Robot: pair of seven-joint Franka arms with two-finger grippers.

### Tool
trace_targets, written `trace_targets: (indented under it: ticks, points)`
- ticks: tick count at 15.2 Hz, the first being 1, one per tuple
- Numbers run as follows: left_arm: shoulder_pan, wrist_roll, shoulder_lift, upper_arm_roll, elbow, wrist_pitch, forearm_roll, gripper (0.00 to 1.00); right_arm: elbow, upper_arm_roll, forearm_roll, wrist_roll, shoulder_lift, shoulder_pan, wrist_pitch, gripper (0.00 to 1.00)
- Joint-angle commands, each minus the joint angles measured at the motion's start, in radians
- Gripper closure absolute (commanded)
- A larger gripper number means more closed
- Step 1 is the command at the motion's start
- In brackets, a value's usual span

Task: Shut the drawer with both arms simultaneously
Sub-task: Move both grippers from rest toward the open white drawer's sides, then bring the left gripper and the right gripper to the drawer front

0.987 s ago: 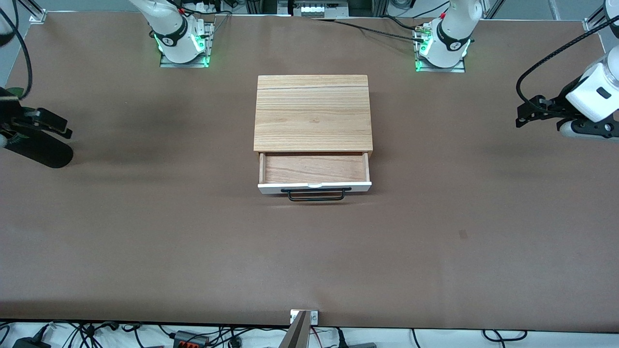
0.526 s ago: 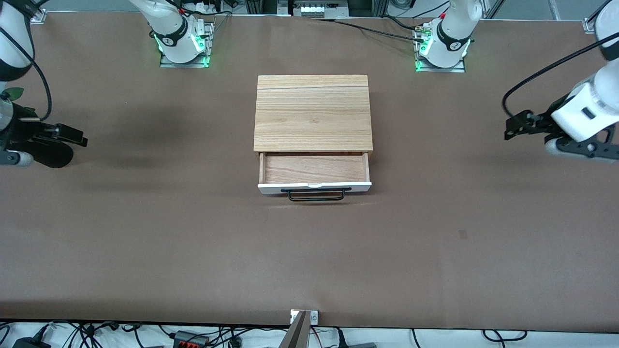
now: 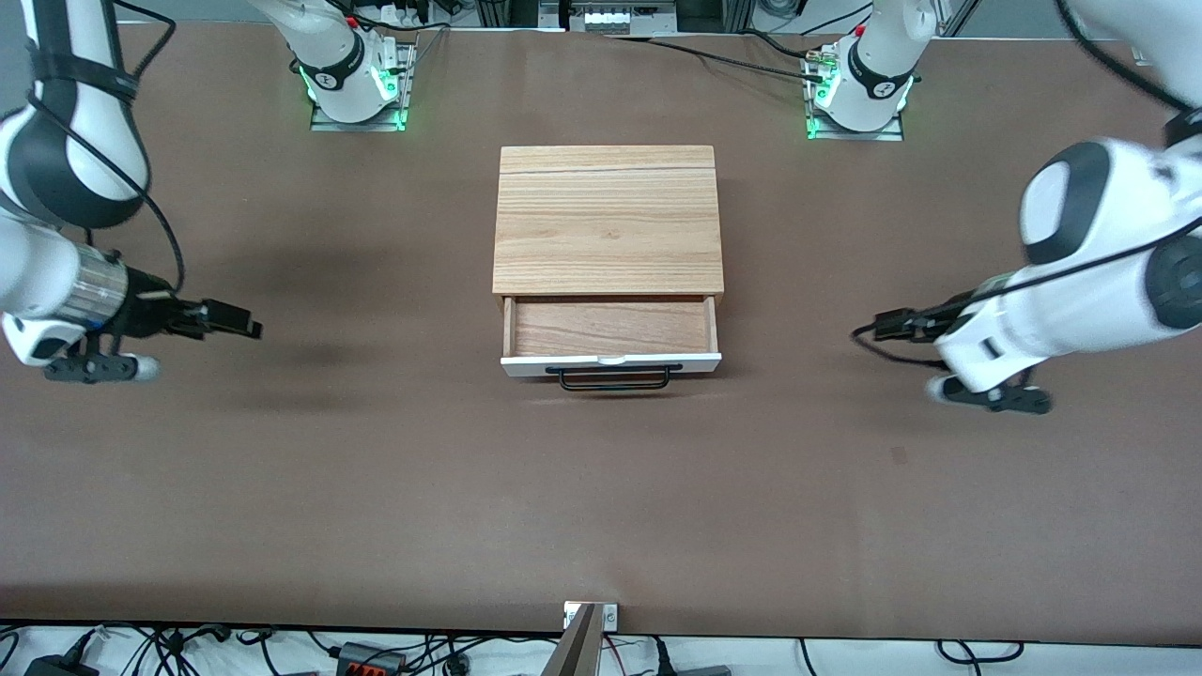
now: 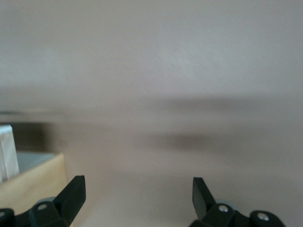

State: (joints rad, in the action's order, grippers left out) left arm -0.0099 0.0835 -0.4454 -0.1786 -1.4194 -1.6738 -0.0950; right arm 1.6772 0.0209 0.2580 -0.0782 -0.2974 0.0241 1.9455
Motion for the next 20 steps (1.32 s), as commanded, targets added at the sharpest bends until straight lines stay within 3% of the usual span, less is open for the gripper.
trace_targets:
  ticks: [1,6,9,13,20]
  points:
    - [-0.002,0.035,-0.078,0.002,0.063,-0.041,-0.049,0.0,-0.027,-0.001,0.023,0.009,-0.068,0.084,0.119,0.0]
    - [0.013,0.035,-0.177,0.002,0.074,-0.133,-0.199,0.0,-0.045,-0.001,0.024,0.012,-0.186,0.206,0.357,0.0]
    - [-0.002,0.042,-0.255,0.002,0.073,-0.144,-0.372,0.0,-0.125,-0.001,0.03,0.148,-0.264,0.218,0.386,0.0]
    - [-0.059,0.079,-0.28,0.002,0.074,-0.176,-0.388,0.0,-0.163,-0.025,0.078,0.147,-0.296,0.224,0.388,0.0]
    - [-0.097,0.076,-0.292,0.002,0.073,-0.207,-0.387,0.0,-0.168,-0.163,0.193,-0.027,-0.374,0.221,0.405,0.0]
